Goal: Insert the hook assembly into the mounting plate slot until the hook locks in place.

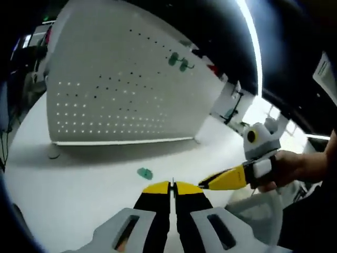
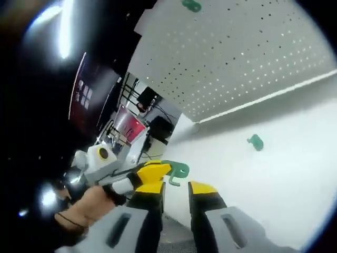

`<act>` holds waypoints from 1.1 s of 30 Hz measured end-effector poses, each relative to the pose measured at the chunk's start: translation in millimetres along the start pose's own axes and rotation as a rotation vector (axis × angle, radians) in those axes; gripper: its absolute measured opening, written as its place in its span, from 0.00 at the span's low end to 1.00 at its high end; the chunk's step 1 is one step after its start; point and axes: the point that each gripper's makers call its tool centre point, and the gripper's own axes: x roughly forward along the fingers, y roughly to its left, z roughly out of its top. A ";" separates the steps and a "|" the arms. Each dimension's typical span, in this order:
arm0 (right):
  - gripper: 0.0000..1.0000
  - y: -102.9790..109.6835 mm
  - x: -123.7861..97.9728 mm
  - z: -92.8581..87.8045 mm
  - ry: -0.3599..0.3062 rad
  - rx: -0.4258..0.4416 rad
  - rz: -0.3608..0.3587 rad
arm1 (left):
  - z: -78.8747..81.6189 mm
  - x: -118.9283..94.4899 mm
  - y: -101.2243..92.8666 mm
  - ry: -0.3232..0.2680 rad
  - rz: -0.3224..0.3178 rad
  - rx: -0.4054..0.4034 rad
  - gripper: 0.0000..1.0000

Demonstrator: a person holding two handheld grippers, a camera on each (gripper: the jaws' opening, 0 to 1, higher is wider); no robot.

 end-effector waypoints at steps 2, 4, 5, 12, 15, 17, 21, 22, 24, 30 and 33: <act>0.15 2.3 0.7 1.3 -0.031 0.059 0.017 | 1.6 -0.1 -1.0 -0.008 -0.002 0.006 0.01; 0.15 3.2 1.7 1.7 -0.041 0.090 0.026 | 4.0 -0.4 -2.7 -0.020 0.002 0.021 0.01; 0.15 4.3 2.9 2.8 -0.053 0.115 0.033 | 5.1 -0.3 -4.3 -0.026 0.002 0.032 0.01; 0.14 8.6 10.1 7.6 -0.098 0.199 0.060 | 7.8 1.0 -10.2 -0.043 -0.004 0.070 0.01; 0.07 8.1 10.2 8.5 -0.109 0.197 0.059 | 10.0 0.5 -11.0 -0.054 -0.008 0.073 0.01; 0.07 7.3 10.3 8.3 -0.112 0.229 0.074 | 10.5 0.3 -11.2 -0.055 -0.010 0.075 0.01; 0.07 4.0 11.6 4.8 -0.100 0.315 0.088 | 9.7 0.1 -10.6 -0.056 -0.002 0.093 0.01; 0.07 3.1 12.0 4.7 -0.101 0.324 0.089 | 9.5 0.4 -10.7 -0.057 0.001 0.099 0.01; 0.07 2.7 12.6 3.7 -0.099 0.322 0.087 | 8.6 0.6 -10.5 -0.052 0.006 0.114 0.01; 0.05 6.5 11.3 5.4 -0.109 0.296 0.096 | 8.8 0.2 -10.2 -0.056 0.001 0.127 0.01; 0.04 8.8 10.2 10.1 -0.121 0.254 0.099 | 8.0 0.3 -10.6 -0.055 0.003 0.143 0.02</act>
